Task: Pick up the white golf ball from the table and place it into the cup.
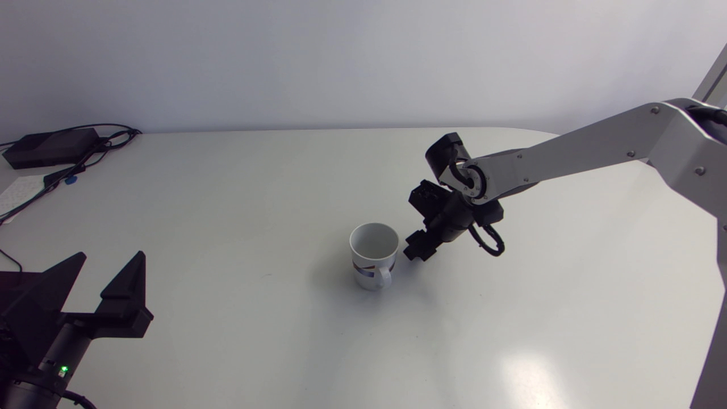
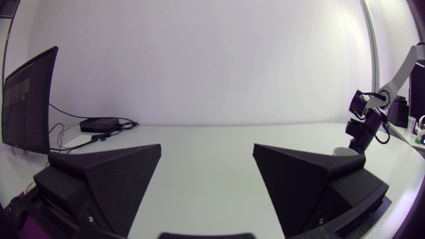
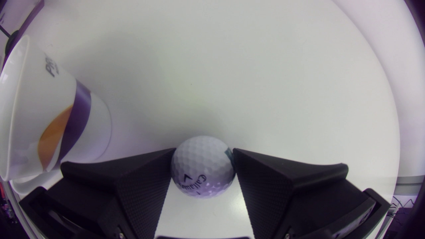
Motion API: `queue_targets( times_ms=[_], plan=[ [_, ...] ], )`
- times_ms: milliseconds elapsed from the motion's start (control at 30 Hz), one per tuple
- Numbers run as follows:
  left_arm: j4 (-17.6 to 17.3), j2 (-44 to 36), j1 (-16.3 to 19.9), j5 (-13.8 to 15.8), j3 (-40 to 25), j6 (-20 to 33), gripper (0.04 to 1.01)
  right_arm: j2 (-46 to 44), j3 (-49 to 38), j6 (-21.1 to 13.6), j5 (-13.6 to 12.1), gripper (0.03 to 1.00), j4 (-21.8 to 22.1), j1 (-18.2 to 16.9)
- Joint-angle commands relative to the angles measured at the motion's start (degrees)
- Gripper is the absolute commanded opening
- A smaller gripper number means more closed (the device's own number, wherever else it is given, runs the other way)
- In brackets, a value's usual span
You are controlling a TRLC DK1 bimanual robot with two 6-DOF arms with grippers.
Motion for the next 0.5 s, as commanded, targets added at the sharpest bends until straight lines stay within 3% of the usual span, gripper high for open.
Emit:
queue_targets(
  times_ms=[0, 67, 300, 467],
  plan=[
    [0.44, -0.84, 0.35, 0.09, -1.21, -0.42, 0.992, 0.54, -2.32, -1.04, 0.74, 0.475, 1.20, 0.43],
    [0.44, -0.84, 0.35, 0.09, -1.21, -0.42, 0.992, -0.25, -3.11, -1.21, 0.74, 0.384, 3.22, 0.43],
    [0.44, -0.84, 0.35, 0.09, -1.21, -0.42, 0.992, -4.65, -4.78, -1.04, 1.35, 0.375, 2.78, 0.16],
    [0.44, -0.84, 0.35, 0.09, -1.21, -0.33, 0.992, -13.17, -4.08, -0.86, 1.35, 0.377, -0.56, -0.80]
  ],
)
